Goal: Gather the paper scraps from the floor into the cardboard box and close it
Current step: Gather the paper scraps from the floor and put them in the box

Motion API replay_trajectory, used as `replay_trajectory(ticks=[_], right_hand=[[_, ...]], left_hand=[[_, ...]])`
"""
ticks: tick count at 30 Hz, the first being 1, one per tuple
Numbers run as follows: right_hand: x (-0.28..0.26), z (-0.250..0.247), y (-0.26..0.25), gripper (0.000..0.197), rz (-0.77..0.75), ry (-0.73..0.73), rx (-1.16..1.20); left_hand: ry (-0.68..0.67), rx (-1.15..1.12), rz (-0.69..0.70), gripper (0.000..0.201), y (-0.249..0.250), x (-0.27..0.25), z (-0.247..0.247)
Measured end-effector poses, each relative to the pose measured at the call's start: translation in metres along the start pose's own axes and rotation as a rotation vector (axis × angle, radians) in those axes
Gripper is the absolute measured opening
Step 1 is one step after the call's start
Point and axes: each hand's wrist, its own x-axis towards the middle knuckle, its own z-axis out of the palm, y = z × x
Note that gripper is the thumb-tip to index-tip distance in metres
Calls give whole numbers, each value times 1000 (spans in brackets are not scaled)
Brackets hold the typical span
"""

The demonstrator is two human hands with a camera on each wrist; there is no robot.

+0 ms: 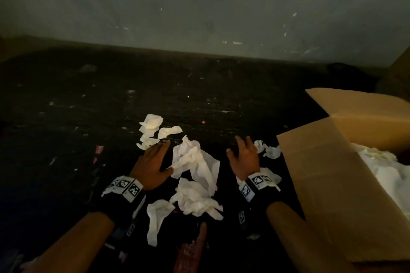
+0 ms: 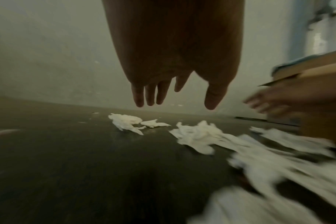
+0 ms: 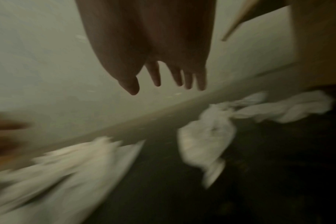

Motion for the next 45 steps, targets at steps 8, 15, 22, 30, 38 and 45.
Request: replay_trajectory(ticks=[8,15,22,30,38,45], right_hand=[[77,-15,57,87,421,-290,93],[72,11,51,77,375,-316,-73],[28,26,11,62,107,-502,-145],[-14,18,-7,45,-173,-310,61],[-5,-6,20,85,391,-474,-200],[-31,14,-4,82,129,-620,-192]], left_hand=[[-29,108,-170,81,-19,73,-14],[-172,223,-277,81,-35,126,-21],[-280,127,-187,72,-19,105,1],[-312,-49,1,52,0,36,-6],[-246,187,-109,87,1,32,-10],[-447,133,-76,125,2,2,9]])
